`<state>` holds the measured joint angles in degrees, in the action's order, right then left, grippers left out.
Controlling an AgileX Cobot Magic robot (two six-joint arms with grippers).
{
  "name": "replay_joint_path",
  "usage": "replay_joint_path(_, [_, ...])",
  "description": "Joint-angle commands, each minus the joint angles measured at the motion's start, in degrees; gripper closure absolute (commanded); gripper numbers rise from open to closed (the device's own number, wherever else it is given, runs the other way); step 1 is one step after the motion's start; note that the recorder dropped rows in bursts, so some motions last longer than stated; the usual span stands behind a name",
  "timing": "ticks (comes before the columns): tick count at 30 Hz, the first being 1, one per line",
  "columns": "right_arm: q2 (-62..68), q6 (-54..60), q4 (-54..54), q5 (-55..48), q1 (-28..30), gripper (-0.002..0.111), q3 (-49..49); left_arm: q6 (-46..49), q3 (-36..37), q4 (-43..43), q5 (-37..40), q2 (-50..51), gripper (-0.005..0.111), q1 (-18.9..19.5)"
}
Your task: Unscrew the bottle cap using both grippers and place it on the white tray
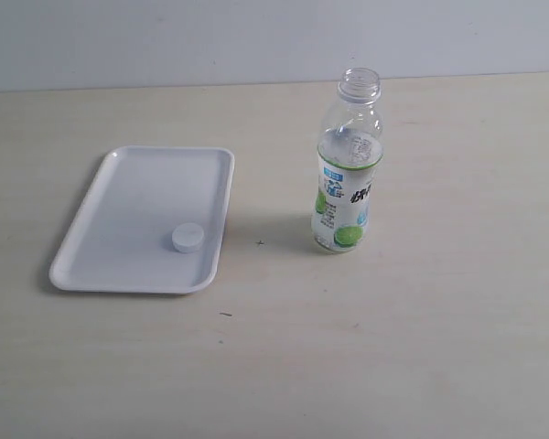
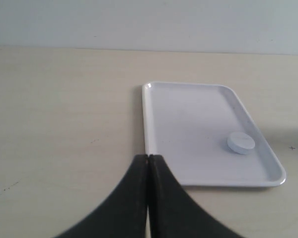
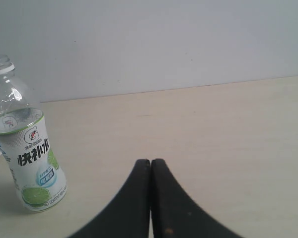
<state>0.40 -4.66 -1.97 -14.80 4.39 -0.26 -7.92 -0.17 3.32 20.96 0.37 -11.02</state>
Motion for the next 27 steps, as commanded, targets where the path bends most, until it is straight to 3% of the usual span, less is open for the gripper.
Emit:
replay_joint_path(1, [-0.4, 0.0, -0.2, 0.7, 0.4, 0.108, 0.3, 0.2, 0.2, -0.3, -0.7, -0.4, 0.107, -0.4])
replay_joint_path(18, [-0.4, 0.0, -0.2, 0.7, 1.3, 0.108, 0.3, 0.2, 0.2, -0.3, -0.7, -0.4, 0.107, -0.4])
replay_joint_path(21, [-0.4, 0.0, -0.2, 0.7, 10.6, 0.108, 0.3, 0.2, 0.2, -0.3, -0.7, -0.4, 0.107, -0.4])
replay_joint_path(22, [-0.4, 0.0, -0.2, 0.7, 17.6, 0.108, 0.3, 0.2, 0.2, -0.3, -0.7, -0.4, 0.107, -0.4])
replay_joint_path(24, [-0.4, 0.0, -0.2, 0.7, 25.9, 0.108, 0.3, 0.2, 0.2, -0.3, -0.7, -0.4, 0.107, -0.4])
replay_joint_path(27, [-0.4, 0.0, -0.2, 0.7, 30.5, 0.108, 0.3, 0.2, 0.2, -0.3, -0.7, -0.4, 0.107, -0.4])
